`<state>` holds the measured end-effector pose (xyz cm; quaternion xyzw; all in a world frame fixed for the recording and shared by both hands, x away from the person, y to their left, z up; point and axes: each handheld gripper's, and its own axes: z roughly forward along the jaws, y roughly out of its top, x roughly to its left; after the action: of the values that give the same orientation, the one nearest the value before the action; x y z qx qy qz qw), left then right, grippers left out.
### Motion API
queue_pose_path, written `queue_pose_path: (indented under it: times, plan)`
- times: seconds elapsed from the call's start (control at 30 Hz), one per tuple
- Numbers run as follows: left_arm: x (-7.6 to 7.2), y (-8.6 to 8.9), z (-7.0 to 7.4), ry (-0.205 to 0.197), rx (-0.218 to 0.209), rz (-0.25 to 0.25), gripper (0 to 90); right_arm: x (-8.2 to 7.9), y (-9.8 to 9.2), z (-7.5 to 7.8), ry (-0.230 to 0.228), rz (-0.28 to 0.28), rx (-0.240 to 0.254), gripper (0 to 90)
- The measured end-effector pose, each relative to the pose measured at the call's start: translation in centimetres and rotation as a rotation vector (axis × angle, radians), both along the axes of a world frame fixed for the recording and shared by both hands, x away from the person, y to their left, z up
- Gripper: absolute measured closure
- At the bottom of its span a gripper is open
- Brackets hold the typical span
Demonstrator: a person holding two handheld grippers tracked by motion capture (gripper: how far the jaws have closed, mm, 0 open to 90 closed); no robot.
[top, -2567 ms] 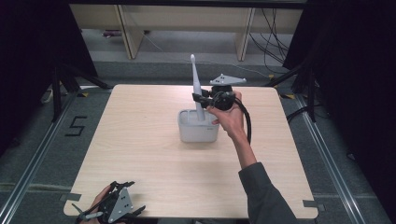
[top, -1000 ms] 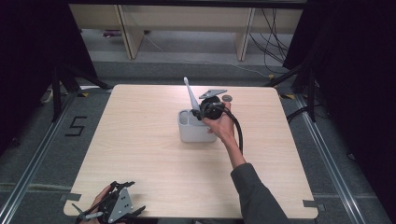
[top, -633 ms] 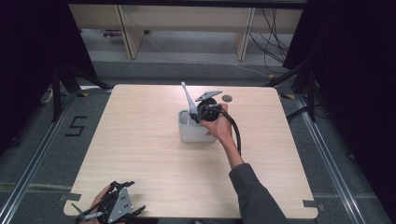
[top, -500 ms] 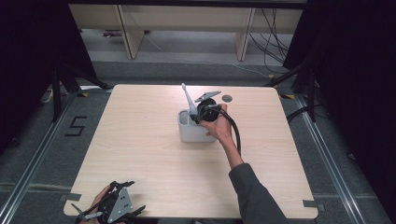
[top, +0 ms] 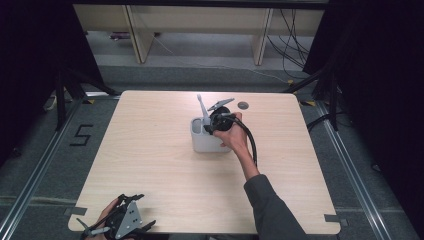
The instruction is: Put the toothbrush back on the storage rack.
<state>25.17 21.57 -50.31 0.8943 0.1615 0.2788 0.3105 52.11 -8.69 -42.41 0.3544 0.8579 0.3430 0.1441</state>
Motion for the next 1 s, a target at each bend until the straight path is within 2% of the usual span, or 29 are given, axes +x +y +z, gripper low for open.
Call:
queue_pose_path:
  times: [0.03,0.07,0.1,0.13,0.2,0.27,0.3,0.33,0.37,0.43,0.53,0.57,0.63,0.67,0.73,0.77,0.9,0.93,1.0]
  plan:
    - [0.0,0.0,0.0,0.0,0.001,-0.001,15.4,-0.1,0.0,0.1,0.011,-0.014,0.015,64.0]
    - [0.0,0.0,0.0,0.002,0.007,-0.003,15.4,0.0,0.1,0.0,-0.001,-0.023,0.02,62.8]
    - [0.0,0.0,0.0,0.002,0.007,-0.003,15.4,0.0,0.0,0.2,0.008,-0.016,0.016,62.1]
    - [0.0,0.0,0.0,0.002,0.007,-0.003,15.4,0.1,-0.2,0.3,-0.022,0.005,-0.001,62.3]
    - [0.0,0.0,0.0,0.001,0.002,-0.002,15.4,-0.2,-0.1,0.4,0.014,-0.025,0.007,61.2]
    - [0.0,0.0,0.0,0.001,0.003,-0.001,15.4,-0.2,-0.3,0.4,0.003,-0.015,0.006,57.5]
    - [0.0,0.0,0.0,0.0,0.001,-0.001,15.4,-0.2,-0.3,0.5,0.005,-0.026,0.02,56.6]
    - [0.0,0.0,0.0,-0.003,-0.005,0.001,15.4,-0.3,-0.5,0.6,-0.003,-0.016,0.008,55.8]
    - [0.0,0.0,-0.1,-0.002,-0.005,0.001,15.4,-0.4,-0.5,0.7,-0.022,-0.021,0.018,54.5]
    - [0.0,0.0,0.0,0.008,0.001,-0.004,15.3,-0.5,-0.7,1.0,-0.015,-0.018,0.015,53.1]
    - [0.0,0.0,0.0,0.007,0.007,-0.005,15.4,-0.9,-1.2,1.6,-0.045,-0.006,0.046,50.0]
    - [0.0,0.0,0.0,0.008,0.002,-0.004,15.3,-1.1,-1.4,2.0,-0.027,-0.013,0.045,49.0]
    - [0.0,-0.1,-0.1,0.008,-0.013,-0.003,15.4,-1.3,-1.5,2.2,-0.047,-0.015,0.062,48.0]
    - [0.0,-0.1,-0.1,0.008,-0.013,-0.003,15.4,-1.4,-1.7,2.4,-0.051,0.003,0.045,47.3]
    - [0.0,-0.1,-0.1,0.003,-0.016,-0.001,15.4,-1.5,-1.7,2.5,-0.05,0.0,0.051,46.6]
    - [0.0,-0.1,-0.1,0.005,-0.013,0.0,15.4,-1.7,-1.7,2.6,-0.073,0.001,0.064,46.2]
    - [0.0,0.0,0.0,0.012,-0.007,-0.002,15.4,-2.1,-1.9,3.0,-0.057,0.004,0.07,44.8]
    - [0.0,0.0,0.0,0.008,0.001,-0.006,15.4,-2.1,-2.0,3.0,-0.079,0.013,0.06,44.4]
    - [0.0,-0.1,-0.1,-0.006,-0.006,0.004,15.4,-2.3,-2.0,3.0,-0.063,0.007,0.072,43.9]
